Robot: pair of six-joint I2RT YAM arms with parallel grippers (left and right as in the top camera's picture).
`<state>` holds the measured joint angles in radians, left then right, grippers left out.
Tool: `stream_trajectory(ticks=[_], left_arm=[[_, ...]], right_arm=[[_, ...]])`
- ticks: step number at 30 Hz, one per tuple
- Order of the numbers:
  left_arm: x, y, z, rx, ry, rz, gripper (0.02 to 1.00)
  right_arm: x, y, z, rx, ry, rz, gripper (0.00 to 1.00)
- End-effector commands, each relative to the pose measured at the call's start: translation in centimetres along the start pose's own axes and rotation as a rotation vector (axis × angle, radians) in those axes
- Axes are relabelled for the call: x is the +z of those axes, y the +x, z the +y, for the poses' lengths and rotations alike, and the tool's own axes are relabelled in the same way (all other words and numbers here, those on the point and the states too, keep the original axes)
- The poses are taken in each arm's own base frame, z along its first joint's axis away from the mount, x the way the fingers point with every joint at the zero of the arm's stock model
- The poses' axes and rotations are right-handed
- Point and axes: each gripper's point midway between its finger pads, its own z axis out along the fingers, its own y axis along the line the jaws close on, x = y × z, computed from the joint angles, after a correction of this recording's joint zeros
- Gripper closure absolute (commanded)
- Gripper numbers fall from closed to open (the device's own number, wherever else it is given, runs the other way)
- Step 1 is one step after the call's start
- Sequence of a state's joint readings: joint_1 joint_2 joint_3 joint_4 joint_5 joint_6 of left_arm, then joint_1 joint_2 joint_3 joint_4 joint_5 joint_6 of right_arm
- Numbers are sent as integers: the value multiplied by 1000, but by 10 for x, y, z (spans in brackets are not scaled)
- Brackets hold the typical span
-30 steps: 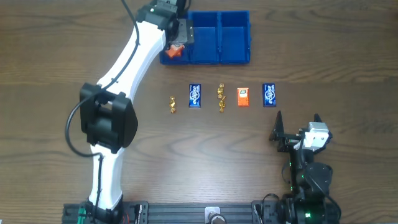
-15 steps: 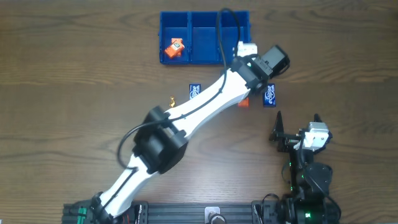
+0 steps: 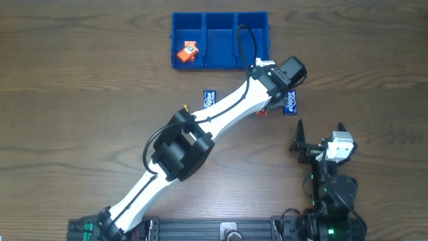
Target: Sort Candies Into Trays
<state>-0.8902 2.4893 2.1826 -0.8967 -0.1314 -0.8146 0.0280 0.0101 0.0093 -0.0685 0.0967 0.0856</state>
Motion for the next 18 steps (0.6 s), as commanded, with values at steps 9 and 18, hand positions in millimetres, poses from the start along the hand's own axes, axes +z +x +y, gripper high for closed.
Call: stream_trajectory(ticks=[9, 18], left_arm=[[26, 19, 4, -1, -13, 87, 279], [31, 22, 5, 1, -17, 95, 704]], right_arm=[[0, 0, -1, -11, 4, -1, 1], [0, 0, -1, -11, 3, -1, 1]])
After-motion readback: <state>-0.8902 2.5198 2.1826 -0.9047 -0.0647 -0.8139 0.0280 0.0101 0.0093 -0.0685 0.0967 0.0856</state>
